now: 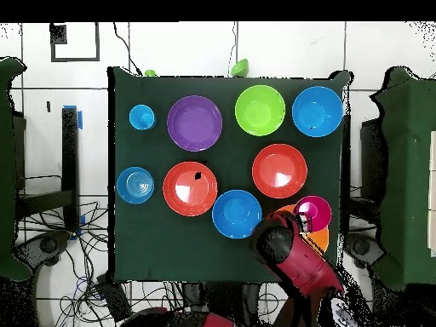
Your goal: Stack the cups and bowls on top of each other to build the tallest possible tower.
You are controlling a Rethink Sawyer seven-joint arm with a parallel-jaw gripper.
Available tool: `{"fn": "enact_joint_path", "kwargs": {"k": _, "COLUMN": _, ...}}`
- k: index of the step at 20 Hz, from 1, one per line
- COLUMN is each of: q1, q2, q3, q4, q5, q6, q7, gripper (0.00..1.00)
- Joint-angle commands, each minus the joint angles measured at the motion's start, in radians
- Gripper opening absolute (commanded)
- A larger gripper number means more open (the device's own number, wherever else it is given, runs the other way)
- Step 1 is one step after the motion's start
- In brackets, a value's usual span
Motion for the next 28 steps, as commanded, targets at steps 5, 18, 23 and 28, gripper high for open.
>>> {"fn": "enact_joint_path", "kwargs": {"k": 5, "q1": 0.037, "q2": 0.002, "q3": 0.119, "q4": 0.064, "q5": 0.02, "q6": 0.138, "q7": 0.301, "gripper": 0.0}}
{"fn": "enact_joint_path", "kwargs": {"k": 18, "q1": -0.014, "q2": 0.028, "q3": 0.142, "q4": 0.102, "q5": -0.076, "q6": 0.077, "q7": 0.371, "gripper": 0.0}}
{"fn": "enact_joint_path", "kwargs": {"k": 23, "q1": -0.048, "q2": 0.051, "q3": 0.17, "q4": 0.096, "q5": -0.122, "q6": 0.045, "q7": 0.4, "gripper": 0.0}}
{"fn": "enact_joint_path", "kwargs": {"k": 28, "q1": -0.075, "q2": 0.097, "q3": 0.198, "q4": 0.067, "q5": -0.153, "q6": 0.014, "q7": 0.435, "gripper": 0.0}}
